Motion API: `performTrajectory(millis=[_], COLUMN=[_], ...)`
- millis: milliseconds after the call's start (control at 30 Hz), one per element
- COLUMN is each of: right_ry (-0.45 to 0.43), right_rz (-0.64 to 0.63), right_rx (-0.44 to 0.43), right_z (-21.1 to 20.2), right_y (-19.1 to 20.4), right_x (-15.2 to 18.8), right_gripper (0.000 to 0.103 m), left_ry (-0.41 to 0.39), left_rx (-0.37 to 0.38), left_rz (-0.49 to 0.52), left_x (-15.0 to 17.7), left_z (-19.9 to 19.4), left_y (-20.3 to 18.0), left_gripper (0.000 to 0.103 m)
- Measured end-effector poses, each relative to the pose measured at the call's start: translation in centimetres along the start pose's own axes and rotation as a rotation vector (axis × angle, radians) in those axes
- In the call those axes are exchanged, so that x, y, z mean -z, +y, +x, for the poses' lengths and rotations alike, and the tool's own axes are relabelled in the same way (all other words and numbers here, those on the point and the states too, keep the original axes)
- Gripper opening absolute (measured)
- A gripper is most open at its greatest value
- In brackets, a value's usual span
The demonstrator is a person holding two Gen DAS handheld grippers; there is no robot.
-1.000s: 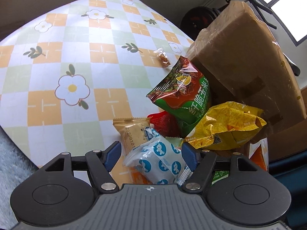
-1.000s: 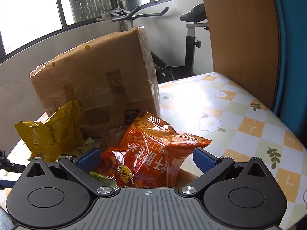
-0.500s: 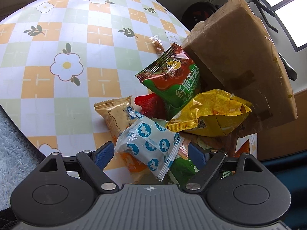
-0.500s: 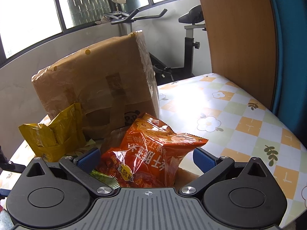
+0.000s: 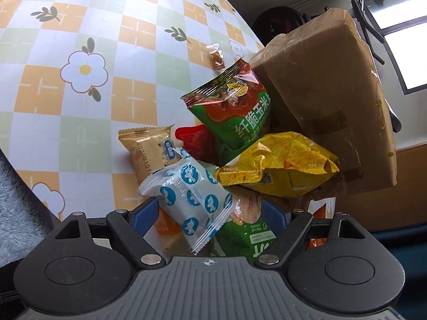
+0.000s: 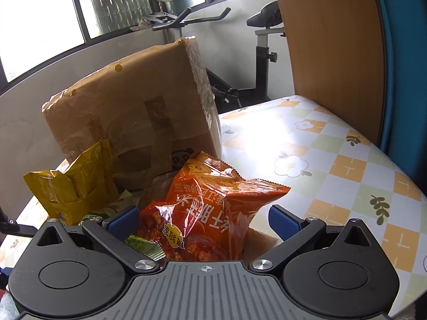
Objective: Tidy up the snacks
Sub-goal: 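Lower the left tool to the blue-white pastry while the right tool approaches the orange chip bag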
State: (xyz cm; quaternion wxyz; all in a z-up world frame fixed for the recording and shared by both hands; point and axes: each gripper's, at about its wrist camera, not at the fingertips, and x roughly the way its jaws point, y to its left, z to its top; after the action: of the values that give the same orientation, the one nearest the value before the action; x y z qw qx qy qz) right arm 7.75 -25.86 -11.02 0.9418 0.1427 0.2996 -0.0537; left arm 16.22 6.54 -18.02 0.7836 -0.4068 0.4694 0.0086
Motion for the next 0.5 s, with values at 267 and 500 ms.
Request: performTrajectory(millis=[267,500], right_ry=[0.008,0.026], right_rz=[0.005,0.013], right_rx=[0.000,0.001], right_z=[0.2,0.6], right_y=[-0.2,-0.4], right_x=[0.1,0.2], right_gripper=[0.103,0.103], left_ry=[-0.062,-0.065], left_rx=[-0.058,-0.109], left_rz=[0.086,0.189], left_x=[-1.5,-1.2], left_z=[1.5,2.0], left_y=[-1.1,-1.8], left_gripper=[0.069,0.067])
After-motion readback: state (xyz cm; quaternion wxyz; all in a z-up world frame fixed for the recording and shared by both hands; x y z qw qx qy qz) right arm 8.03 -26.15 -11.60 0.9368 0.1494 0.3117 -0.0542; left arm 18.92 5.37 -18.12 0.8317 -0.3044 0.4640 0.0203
